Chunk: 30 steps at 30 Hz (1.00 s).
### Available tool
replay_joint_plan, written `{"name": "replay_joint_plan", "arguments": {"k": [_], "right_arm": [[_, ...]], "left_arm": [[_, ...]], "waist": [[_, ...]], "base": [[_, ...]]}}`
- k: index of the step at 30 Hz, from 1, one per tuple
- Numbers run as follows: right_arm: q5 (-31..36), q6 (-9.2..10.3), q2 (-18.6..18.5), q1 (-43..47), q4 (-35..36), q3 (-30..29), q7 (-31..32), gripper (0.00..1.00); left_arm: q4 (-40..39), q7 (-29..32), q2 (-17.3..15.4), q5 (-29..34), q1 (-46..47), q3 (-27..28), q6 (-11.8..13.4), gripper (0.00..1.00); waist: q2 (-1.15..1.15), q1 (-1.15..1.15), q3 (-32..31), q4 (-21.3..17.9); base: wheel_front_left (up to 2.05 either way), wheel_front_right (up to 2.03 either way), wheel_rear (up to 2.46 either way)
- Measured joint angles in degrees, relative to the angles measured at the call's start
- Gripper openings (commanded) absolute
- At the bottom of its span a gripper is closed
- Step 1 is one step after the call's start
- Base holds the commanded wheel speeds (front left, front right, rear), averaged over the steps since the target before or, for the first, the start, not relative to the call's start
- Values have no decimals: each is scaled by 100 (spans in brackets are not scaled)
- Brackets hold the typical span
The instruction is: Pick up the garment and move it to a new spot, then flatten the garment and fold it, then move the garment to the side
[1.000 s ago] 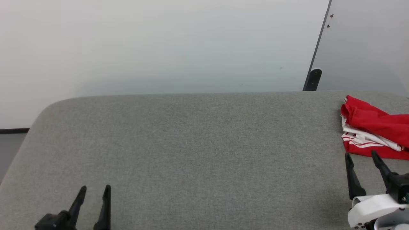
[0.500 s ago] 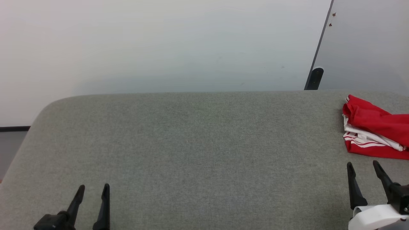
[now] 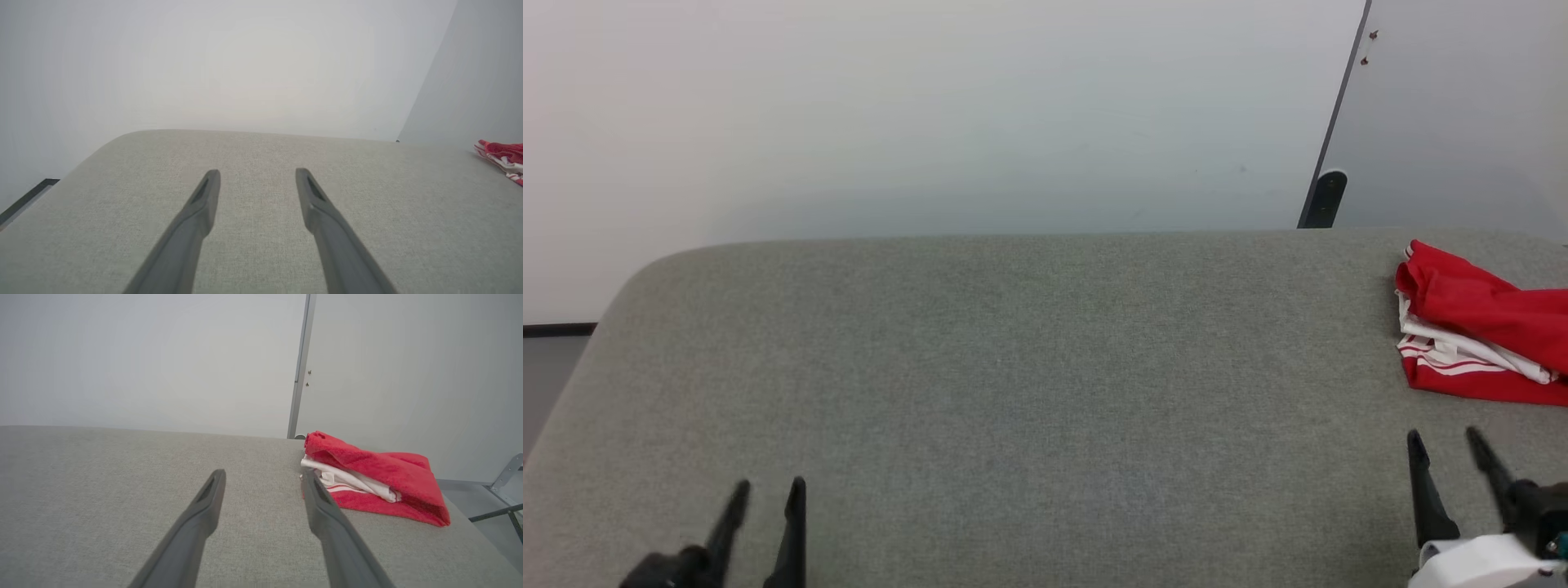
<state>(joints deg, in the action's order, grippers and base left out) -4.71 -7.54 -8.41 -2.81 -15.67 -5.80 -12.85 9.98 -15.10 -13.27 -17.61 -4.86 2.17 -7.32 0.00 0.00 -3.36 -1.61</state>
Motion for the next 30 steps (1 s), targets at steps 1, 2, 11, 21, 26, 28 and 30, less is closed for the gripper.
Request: {"name": "replay_joint_plan", "arguments": {"k": [1,2,11,21,26,28,30], "right_arm": [[0,0,11,18,-55,4,1,0],[-1,0,31,43,-112,9,4,0],[-709,0,126,144,-299,-33,245,0],[-1822,0,181,132,-210,-19,444,0],[-2338,0,209,124,-176,-15,541,0],[-2515,0,214,117,-168,-15,583,0],[-2721,0,224,96,-154,-15,633,0]], "left_arm": [[48,1,24,-2,-18,-9,1,0],[103,2,59,-2,-46,-20,1,0],[287,209,231,-622,-98,-14,1,0],[296,479,342,-1555,45,41,1,0],[301,599,399,-1983,132,67,1,0],[304,651,411,-2154,148,78,1,0],[312,694,426,-2308,171,91,1,0]], "waist": [[0,0,0,0],[0,0,0,0],[0,0,20,8],[0,0,48,21],[0,0,62,28],[0,0,68,30],[0,0,73,33]], "base": [[0,0,0],[0,0,0],[0,0,0],[0,0,0],[0,0,0],[0,0,0],[0,0,0]]}}
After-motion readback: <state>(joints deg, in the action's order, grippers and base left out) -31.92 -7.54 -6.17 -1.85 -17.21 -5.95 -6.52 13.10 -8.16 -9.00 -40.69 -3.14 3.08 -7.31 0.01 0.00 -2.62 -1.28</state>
